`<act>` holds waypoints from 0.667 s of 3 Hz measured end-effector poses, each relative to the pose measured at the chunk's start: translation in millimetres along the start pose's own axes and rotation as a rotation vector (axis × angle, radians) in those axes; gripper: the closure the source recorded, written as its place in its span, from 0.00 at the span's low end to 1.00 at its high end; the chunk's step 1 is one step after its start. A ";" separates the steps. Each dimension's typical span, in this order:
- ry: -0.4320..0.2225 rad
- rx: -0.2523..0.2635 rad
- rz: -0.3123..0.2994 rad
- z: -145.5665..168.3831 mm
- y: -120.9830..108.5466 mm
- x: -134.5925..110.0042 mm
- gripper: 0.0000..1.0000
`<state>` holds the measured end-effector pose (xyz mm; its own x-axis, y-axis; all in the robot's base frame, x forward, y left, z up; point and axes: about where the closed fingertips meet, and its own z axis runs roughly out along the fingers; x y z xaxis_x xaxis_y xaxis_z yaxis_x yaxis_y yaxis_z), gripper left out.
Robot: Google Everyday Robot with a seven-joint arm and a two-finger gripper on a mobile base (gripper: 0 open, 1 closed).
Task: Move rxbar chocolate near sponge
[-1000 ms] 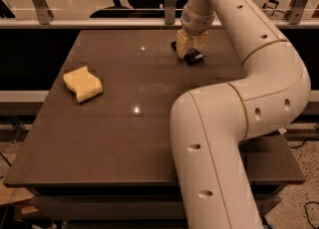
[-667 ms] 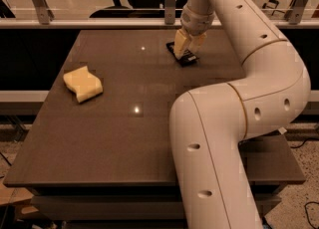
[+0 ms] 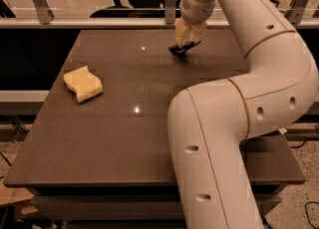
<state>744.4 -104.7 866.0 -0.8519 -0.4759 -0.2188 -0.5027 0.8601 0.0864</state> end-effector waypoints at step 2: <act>-0.080 0.027 0.004 -62.0 16.6 -3.1 1.00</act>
Offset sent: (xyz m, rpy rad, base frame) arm -0.0576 -0.0189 0.1124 -0.0396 0.0947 0.0087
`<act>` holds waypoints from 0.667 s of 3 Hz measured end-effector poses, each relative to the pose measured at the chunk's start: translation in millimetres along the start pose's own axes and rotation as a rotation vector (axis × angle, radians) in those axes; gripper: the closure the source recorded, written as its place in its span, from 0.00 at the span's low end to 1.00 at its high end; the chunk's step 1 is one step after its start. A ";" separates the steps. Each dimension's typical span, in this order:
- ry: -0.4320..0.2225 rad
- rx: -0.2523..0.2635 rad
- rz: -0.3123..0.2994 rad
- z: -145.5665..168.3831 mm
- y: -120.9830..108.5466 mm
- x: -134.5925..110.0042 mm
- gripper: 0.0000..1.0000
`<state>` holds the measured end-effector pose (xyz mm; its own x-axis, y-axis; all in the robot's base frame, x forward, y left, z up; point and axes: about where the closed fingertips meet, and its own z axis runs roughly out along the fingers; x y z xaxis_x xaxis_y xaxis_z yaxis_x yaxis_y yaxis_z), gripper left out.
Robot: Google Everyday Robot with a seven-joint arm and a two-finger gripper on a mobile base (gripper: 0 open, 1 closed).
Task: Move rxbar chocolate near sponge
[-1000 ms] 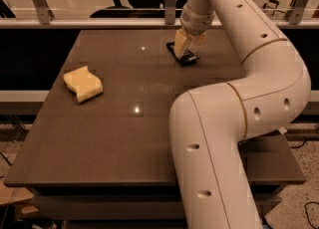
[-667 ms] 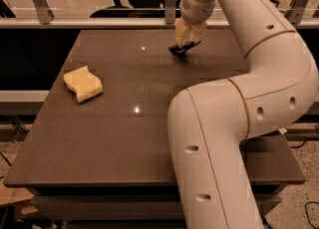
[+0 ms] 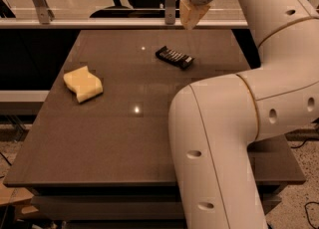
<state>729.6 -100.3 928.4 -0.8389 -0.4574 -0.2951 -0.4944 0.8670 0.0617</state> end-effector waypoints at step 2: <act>-0.039 -0.031 -0.017 -29.0 11.7 3.1 1.00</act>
Offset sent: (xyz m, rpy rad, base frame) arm -0.0543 -0.0211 0.0582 0.0321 0.1591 0.0732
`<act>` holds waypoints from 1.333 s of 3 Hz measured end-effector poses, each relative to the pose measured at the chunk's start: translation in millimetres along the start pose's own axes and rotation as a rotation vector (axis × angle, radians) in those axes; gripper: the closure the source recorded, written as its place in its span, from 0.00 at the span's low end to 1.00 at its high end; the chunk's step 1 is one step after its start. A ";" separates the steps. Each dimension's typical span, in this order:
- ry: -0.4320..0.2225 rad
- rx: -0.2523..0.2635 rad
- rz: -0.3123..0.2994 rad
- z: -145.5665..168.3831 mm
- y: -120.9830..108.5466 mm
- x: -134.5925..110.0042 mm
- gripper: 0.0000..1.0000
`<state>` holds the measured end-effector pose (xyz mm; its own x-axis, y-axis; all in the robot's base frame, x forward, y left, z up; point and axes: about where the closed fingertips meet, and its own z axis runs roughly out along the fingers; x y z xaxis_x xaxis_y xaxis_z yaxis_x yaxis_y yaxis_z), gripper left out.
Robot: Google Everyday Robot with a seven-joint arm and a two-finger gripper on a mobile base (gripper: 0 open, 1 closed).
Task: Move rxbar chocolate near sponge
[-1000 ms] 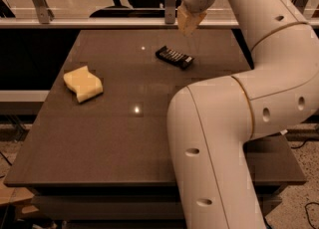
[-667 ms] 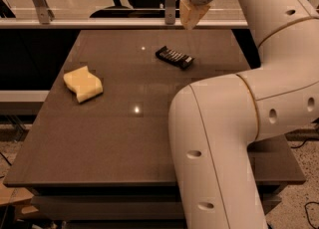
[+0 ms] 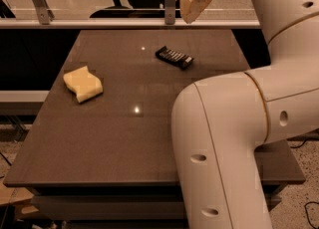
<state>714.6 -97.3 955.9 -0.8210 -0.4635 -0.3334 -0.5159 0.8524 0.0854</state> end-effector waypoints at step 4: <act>-0.067 -0.177 -0.086 -45.8 30.8 28.2 1.00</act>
Offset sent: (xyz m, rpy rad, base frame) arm -0.0841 -0.0256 0.0305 0.1633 0.1608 0.1491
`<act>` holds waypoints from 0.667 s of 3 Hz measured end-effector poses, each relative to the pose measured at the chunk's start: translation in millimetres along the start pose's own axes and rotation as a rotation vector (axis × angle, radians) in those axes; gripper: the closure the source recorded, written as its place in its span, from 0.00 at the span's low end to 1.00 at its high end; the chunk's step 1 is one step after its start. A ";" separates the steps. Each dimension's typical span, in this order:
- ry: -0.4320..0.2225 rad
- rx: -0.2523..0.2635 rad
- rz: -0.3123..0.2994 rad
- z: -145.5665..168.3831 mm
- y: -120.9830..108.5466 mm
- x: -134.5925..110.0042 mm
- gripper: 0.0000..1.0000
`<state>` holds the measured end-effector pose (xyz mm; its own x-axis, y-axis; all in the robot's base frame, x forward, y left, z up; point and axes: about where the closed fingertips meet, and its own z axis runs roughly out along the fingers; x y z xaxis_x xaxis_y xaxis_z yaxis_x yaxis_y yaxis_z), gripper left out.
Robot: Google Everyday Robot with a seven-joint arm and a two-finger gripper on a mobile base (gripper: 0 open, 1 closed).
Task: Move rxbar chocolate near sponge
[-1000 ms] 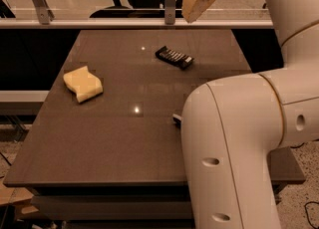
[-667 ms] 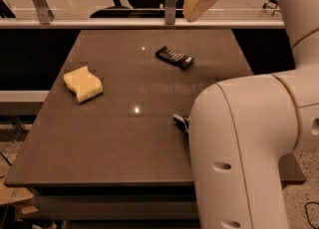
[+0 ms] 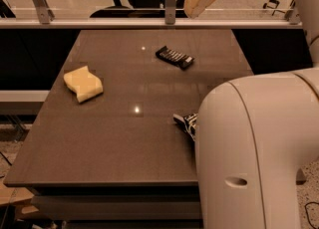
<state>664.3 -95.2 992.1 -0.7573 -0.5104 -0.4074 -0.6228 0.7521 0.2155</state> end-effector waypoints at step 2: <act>0.007 -0.056 -0.026 3.9 12.5 16.2 1.00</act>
Offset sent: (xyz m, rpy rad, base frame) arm -0.0725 -0.0071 -0.0287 0.0539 0.1320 0.1144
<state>645.1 -92.5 984.7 -0.7424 -0.5324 -0.4068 -0.6518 0.7144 0.2546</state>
